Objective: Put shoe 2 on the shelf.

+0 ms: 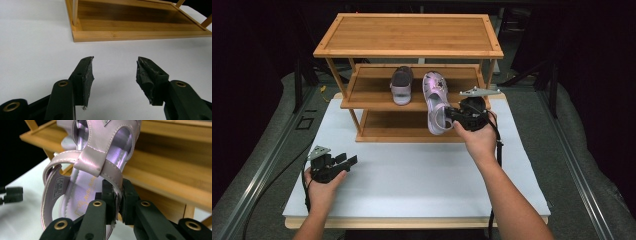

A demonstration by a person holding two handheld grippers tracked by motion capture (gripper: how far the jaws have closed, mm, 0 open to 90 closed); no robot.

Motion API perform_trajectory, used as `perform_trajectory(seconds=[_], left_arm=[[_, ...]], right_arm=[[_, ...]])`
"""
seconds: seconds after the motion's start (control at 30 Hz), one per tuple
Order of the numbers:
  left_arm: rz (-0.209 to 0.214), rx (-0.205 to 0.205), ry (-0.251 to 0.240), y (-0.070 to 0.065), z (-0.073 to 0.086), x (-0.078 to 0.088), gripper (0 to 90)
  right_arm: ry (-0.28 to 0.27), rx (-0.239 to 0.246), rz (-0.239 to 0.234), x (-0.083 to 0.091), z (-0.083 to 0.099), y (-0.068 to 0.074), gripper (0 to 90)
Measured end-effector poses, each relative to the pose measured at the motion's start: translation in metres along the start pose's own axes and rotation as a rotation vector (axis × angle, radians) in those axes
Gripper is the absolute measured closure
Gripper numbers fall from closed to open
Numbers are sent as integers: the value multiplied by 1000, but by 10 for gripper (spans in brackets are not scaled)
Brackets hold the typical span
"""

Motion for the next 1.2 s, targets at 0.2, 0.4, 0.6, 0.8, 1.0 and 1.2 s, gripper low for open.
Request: perform_trajectory(seconds=[0.2,0.4,0.6,0.8,1.0,1.2], left_arm=[[0,-1,2,0,0,-1,469],[0,0,0,1,0,-1,469],[1,0,2,1,0,-1,469],[4,-3,4,1,0,-3,469],[6,-3,4,1,0,-3,469],[7,2,2,2,0,-2,468]], right_arm=[[-40,-21,0,-7,-19,-1,836],[-67,-34,44,-20,-34,-1,836],[-85,-61,60,-32,-46,-1,836],[-79,-67,92,-41,-57,0,835],[-58,-70,124,-54,-65,2,835],[-17,-79,160,-63,-64,0,834]])
Point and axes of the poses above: each handheld gripper's, and its own axes: x roughly backward along the jaws, z roughly out of its underside, y roughly to its left, the point moved 5 cm from there along -x, roughly forward along the jaws, and after that the axes turned 1 degree about z, right-handed, at the moved point
